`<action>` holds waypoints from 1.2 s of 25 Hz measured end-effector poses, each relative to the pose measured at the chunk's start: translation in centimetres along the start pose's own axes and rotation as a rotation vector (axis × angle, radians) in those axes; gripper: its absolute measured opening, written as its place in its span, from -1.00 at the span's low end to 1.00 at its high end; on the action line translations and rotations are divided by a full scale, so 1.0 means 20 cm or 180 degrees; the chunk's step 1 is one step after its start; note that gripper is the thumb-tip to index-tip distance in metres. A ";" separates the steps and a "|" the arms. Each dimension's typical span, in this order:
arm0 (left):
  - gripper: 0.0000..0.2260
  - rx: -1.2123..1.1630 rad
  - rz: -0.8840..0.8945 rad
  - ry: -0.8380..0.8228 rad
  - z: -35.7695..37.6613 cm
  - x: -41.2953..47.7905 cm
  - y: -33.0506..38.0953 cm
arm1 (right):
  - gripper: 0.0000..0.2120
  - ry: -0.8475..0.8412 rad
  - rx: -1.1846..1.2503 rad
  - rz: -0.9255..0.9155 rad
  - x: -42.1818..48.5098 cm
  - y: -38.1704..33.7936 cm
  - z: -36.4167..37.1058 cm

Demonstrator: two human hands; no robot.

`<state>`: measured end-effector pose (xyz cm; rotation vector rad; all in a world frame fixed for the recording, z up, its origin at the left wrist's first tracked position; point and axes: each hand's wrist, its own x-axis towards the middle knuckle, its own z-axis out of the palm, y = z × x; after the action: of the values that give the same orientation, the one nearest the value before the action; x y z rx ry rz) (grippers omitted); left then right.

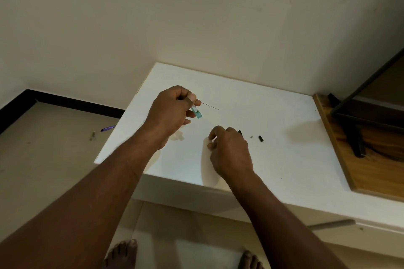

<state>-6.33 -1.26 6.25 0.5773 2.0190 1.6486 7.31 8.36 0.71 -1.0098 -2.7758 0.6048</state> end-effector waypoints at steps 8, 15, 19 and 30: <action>-0.86 -0.0005 0.0061 0.0047 0.00 0.00 -0.01 | -0.85 0.0013 -0.0173 0.0003 0.00 0.01 -0.02; -0.85 -0.0105 0.0174 0.0223 0.00 0.01 0.00 | -0.91 0.0135 0.2149 0.0336 0.01 -0.05 -0.13; -0.86 -0.0220 0.0233 0.0167 0.02 0.00 0.00 | -0.85 -0.0543 0.3834 0.0875 -0.02 -0.08 -0.19; -0.87 -0.0179 0.0638 -0.0532 0.10 -0.06 0.00 | -0.90 -0.0568 0.4509 0.1198 -0.01 -0.04 -0.21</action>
<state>-4.25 -0.37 5.93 0.8910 1.8388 1.7019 8.05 9.01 4.85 -0.9970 -1.4282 2.2348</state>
